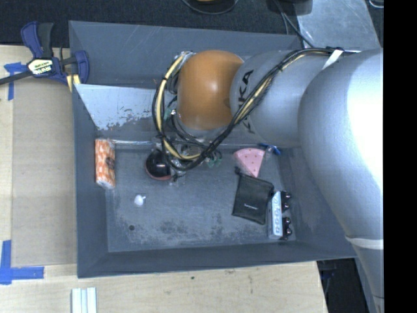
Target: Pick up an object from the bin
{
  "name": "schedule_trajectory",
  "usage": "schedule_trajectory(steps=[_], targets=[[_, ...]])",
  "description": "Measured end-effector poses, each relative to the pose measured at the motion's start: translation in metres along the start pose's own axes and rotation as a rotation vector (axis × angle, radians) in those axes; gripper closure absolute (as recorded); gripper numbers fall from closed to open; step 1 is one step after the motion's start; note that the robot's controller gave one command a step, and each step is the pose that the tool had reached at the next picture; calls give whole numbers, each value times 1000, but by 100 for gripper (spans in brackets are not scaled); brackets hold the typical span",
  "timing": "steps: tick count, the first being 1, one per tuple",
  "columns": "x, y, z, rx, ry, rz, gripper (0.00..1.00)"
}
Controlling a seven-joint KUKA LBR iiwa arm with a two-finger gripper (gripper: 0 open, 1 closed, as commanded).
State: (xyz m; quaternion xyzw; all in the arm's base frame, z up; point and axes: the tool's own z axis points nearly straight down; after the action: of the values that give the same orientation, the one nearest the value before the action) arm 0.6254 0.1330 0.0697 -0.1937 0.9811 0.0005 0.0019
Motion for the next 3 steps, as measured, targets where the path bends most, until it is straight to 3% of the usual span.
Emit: schedule_trajectory(steps=[3], targets=[[0,0,0,0,1,1,100]])
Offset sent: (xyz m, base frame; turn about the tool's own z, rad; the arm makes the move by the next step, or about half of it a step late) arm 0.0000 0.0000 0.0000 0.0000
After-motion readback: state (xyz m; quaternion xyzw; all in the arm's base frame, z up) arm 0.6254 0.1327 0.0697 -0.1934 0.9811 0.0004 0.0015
